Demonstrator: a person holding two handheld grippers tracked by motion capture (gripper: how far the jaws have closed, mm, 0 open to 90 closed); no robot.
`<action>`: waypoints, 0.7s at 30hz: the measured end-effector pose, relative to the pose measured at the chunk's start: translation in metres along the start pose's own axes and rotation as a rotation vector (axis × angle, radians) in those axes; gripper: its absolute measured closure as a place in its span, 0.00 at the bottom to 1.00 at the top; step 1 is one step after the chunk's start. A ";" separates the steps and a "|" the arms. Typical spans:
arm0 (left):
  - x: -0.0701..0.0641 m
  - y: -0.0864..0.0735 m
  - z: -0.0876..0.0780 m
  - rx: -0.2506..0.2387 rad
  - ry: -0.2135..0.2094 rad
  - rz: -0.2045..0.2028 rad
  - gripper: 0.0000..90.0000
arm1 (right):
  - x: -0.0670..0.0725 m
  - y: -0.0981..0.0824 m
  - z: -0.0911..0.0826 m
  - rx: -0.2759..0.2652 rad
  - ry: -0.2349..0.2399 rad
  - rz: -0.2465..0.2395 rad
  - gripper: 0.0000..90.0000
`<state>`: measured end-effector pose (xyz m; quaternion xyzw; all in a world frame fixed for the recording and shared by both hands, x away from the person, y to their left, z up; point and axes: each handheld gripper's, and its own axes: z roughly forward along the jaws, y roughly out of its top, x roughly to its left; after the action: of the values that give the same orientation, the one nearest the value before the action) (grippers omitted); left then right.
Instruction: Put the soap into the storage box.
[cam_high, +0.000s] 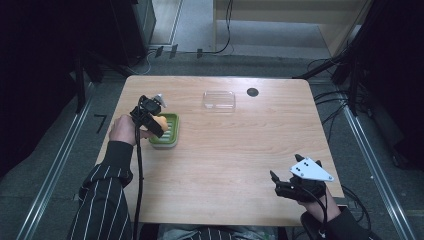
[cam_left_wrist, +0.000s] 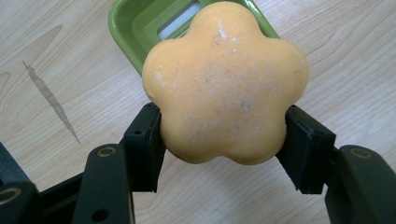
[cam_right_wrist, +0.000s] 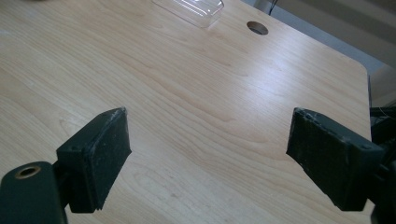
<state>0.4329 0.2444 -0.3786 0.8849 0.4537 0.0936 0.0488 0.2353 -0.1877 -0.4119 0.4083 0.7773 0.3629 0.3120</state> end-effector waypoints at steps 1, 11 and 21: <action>0.001 0.001 0.001 0.003 -0.004 -0.001 0.44 | 0.000 0.000 0.000 0.000 0.000 0.000 0.15; 0.004 0.008 0.009 0.015 -0.009 0.000 0.44 | 0.000 0.000 0.000 0.000 0.000 0.001 0.15; 0.007 0.015 0.021 0.035 0.001 0.013 0.44 | 0.000 0.000 0.000 0.002 0.000 0.001 0.15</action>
<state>0.4533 0.2409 -0.3958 0.8886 0.4493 0.0863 0.0327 0.2354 -0.1880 -0.4120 0.4089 0.7774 0.3622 0.3117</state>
